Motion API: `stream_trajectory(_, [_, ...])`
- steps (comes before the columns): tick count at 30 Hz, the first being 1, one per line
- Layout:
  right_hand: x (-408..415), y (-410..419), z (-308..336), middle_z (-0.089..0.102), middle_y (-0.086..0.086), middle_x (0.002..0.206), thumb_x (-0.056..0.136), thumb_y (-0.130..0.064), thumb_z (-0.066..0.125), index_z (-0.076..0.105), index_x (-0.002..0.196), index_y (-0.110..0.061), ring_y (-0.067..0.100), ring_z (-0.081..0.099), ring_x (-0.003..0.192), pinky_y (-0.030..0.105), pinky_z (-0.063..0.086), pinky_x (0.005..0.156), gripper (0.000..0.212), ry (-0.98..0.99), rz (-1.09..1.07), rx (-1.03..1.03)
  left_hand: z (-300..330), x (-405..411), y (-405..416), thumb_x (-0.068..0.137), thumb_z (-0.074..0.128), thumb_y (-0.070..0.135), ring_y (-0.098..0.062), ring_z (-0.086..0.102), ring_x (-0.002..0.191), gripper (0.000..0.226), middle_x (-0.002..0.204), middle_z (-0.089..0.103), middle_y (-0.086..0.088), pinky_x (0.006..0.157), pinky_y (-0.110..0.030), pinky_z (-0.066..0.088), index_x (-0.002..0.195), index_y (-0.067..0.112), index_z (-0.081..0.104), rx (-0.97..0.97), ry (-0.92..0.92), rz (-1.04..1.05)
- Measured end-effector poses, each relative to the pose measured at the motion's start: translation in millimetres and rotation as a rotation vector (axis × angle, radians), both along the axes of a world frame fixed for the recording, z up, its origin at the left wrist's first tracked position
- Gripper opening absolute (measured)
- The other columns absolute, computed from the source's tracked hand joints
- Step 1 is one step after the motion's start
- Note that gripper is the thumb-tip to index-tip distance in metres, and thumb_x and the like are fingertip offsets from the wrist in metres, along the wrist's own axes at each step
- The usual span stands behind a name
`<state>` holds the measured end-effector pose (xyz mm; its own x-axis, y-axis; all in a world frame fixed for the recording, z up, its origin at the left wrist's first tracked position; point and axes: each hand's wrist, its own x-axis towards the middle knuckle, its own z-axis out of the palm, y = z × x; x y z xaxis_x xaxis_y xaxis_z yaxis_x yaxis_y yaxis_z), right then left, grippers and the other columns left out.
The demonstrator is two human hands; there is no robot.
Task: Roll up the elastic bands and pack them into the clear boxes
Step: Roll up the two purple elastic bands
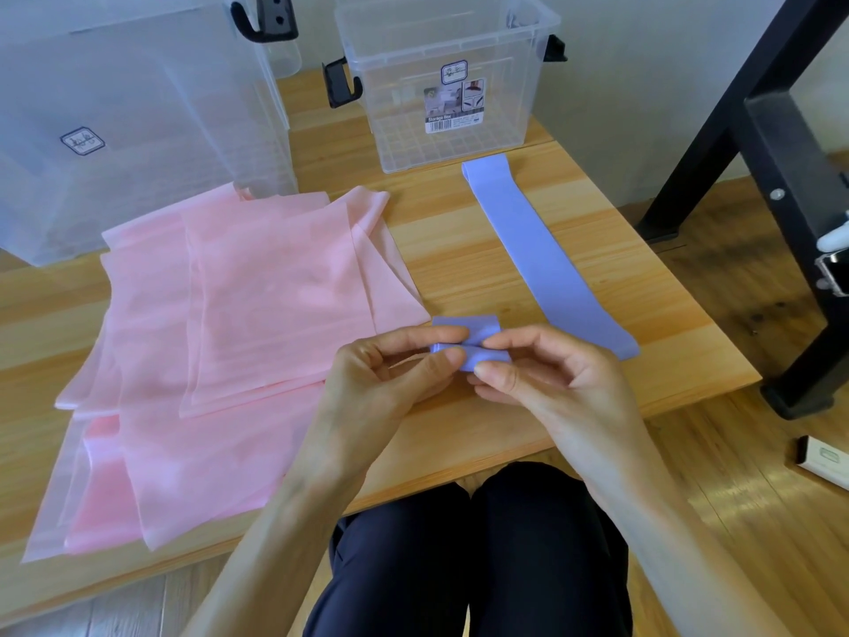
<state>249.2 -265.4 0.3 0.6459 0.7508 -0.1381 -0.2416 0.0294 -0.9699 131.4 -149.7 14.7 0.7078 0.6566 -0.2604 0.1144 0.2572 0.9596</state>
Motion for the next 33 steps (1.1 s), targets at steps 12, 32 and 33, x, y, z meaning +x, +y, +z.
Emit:
stream_trajectory(12, [-4.1, -0.1, 0.0, 0.073, 0.012, 0.091, 0.083, 0.000, 0.072, 0.068, 0.095, -0.003, 0.026, 0.075, 0.084, 0.024, 0.059, 0.071, 0.014, -0.007, 0.019, 0.034, -0.8, 3.5, 1.3, 0.076, 0.068, 0.027, -0.014, 0.074, 0.093, 0.024, 0.096, 0.078, -0.003, 0.081, -0.020, 0.058, 0.094, 0.014, 0.078, -0.006, -0.023, 0.023])
stream_trajectory(32, [0.5, 4.0, 0.1, 0.072, 0.007, 0.081, 0.084, -0.005, 0.073, 0.064, 0.098, -0.005, 0.021, 0.075, 0.083, 0.025, 0.060, 0.067, 0.016, 0.004, -0.051, -0.003, -10.7, -1.0, 2.4, 0.088, 0.066, 0.012, -0.016, 0.071, 0.104, 0.023, 0.102, 0.077, -0.003, 0.097, -0.026, 0.053, 0.104, 0.024, 0.077, 0.045, -0.051, -0.022])
stream_trajectory(33, [0.2, 4.4, -0.3, 0.071, 0.010, 0.082, 0.086, -0.006, 0.072, 0.065, 0.097, -0.005, 0.021, 0.074, 0.085, 0.025, 0.060, 0.067, 0.013, -0.001, -0.064, -0.005, -10.5, -0.8, 1.7, 0.090, 0.065, 0.008, -0.015, 0.072, 0.101, 0.024, 0.100, 0.078, -0.003, 0.094, -0.025, 0.053, 0.104, 0.024, 0.076, 0.061, -0.049, -0.022])
